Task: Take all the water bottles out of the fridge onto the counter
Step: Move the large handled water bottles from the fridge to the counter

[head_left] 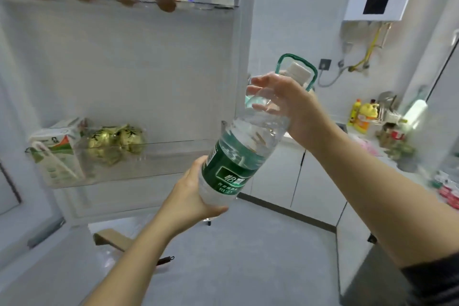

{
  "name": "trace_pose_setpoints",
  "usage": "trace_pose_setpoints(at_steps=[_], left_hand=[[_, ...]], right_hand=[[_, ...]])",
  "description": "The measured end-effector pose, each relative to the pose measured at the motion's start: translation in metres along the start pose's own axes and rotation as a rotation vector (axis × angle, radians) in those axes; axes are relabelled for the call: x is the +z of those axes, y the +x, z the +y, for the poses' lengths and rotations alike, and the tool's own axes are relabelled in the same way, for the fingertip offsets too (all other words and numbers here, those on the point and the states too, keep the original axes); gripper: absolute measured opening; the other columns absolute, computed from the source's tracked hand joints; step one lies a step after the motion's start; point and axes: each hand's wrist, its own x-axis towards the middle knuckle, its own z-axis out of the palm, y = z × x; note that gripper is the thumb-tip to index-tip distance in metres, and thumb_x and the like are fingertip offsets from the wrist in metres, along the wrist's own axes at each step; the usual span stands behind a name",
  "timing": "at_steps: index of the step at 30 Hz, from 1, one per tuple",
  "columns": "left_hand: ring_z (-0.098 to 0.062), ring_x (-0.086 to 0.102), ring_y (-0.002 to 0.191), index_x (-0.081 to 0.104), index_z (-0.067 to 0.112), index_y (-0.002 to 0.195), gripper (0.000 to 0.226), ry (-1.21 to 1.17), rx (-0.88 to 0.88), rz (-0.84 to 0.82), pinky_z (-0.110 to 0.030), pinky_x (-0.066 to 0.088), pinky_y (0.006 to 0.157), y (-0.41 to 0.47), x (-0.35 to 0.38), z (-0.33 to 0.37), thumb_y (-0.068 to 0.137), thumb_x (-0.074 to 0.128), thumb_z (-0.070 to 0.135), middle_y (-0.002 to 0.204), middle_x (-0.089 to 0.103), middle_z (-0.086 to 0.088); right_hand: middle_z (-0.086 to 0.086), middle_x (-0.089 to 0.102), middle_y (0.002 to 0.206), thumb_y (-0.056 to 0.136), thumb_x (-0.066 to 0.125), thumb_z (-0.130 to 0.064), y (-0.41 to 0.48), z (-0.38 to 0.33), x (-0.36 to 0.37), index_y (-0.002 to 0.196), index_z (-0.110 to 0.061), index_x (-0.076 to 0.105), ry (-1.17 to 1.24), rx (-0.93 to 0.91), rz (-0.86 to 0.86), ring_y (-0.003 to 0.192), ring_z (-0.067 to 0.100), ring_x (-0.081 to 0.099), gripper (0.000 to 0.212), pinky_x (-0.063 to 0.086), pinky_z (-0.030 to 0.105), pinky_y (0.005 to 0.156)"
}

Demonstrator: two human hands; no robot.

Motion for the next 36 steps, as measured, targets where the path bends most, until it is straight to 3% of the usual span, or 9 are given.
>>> trace_pose_setpoints(at_steps=[3,5,8,10,15,21,24,29,36], left_hand=[[0.002,0.061,0.098,0.028,0.055,0.132,0.098,-0.061,0.040,-0.170,-0.016,0.053,0.071,0.025,0.027,0.008,0.056,0.085,0.033,0.113,0.060,0.022],[0.004,0.061,0.095,0.027,0.052,0.134,0.098,-0.092,0.082,-0.290,-0.010,0.050,0.064,0.041,0.046,0.014,0.061,0.086,0.025,0.113,0.059,0.020],[0.004,0.061,0.087,0.029,0.050,0.132,0.091,-0.133,0.125,-0.409,-0.009,0.047,0.058,0.064,0.078,0.022,0.065,0.084,0.021,0.112,0.058,0.023],[0.009,0.058,0.098,0.029,0.052,0.131,0.091,-0.142,0.152,-0.476,-0.008,0.048,0.066,0.076,0.103,0.025,0.065,0.084,0.024,0.115,0.058,0.023],[0.001,0.058,0.107,0.029,0.047,0.136,0.094,-0.147,0.173,-0.634,-0.019,0.055,0.077,0.102,0.162,0.033,0.062,0.085,0.032,0.120,0.057,0.024],[-0.004,0.060,0.110,0.030,0.048,0.137,0.094,-0.163,0.229,-0.708,-0.029,0.057,0.085,0.135,0.232,0.058,0.063,0.083,0.028,0.122,0.058,0.021],[-0.003,0.058,0.112,0.024,0.049,0.140,0.101,-0.183,0.253,-0.700,-0.022,0.055,0.085,0.147,0.278,0.081,0.062,0.085,0.030,0.125,0.055,0.024],[0.011,0.052,0.111,0.027,0.042,0.139,0.099,-0.252,0.248,-0.684,-0.004,0.045,0.077,0.154,0.367,0.125,0.062,0.088,0.031,0.122,0.053,0.026],[0.003,0.056,0.112,0.029,0.045,0.138,0.099,-0.245,0.258,-0.717,-0.017,0.050,0.091,0.169,0.462,0.161,0.058,0.088,0.042,0.123,0.054,0.026]], right_hand=[[0.007,0.060,0.136,0.092,0.049,-0.021,-0.006,0.000,-0.045,0.121,-0.012,0.060,-0.038,0.025,-0.067,0.130,0.019,0.054,0.032,0.051,0.045,0.099],[0.004,0.060,0.136,0.091,0.045,-0.023,-0.011,-0.001,-0.068,0.120,-0.013,0.061,-0.053,0.023,-0.031,0.133,0.019,0.051,0.034,0.049,0.045,0.101],[0.006,0.074,0.102,0.086,0.049,-0.017,-0.022,0.003,-0.103,0.092,-0.012,0.072,-0.044,0.028,0.089,0.114,0.025,0.064,0.025,0.052,0.041,0.093],[0.003,0.073,0.081,0.079,0.052,-0.013,-0.032,0.007,-0.127,0.075,-0.015,0.073,-0.030,0.033,0.198,0.093,0.023,0.070,0.022,0.053,0.039,0.088],[0.008,0.068,0.079,0.069,0.062,-0.017,-0.053,0.019,-0.182,0.081,-0.004,0.062,-0.035,0.027,0.356,0.083,0.025,0.067,0.018,0.055,0.038,0.085],[0.005,0.068,0.076,0.067,0.065,-0.021,-0.077,0.019,-0.250,0.076,-0.009,0.064,-0.086,-0.040,0.511,0.079,0.021,0.066,0.015,0.057,0.040,0.085],[0.007,0.065,0.071,0.067,0.064,-0.014,-0.085,0.013,-0.294,0.073,-0.006,0.061,0.026,-0.082,0.537,0.069,0.020,0.061,0.011,0.057,0.031,0.072],[0.006,0.063,0.074,0.069,0.060,-0.015,-0.097,0.001,-0.380,0.071,-0.011,0.061,-0.125,-0.032,0.634,0.075,0.019,0.064,0.005,0.054,0.035,0.081],[0.004,0.067,0.072,0.072,0.057,-0.017,-0.126,-0.007,-0.470,0.065,-0.014,0.066,-0.147,0.047,0.679,0.078,0.020,0.065,0.012,0.050,0.037,0.083]])
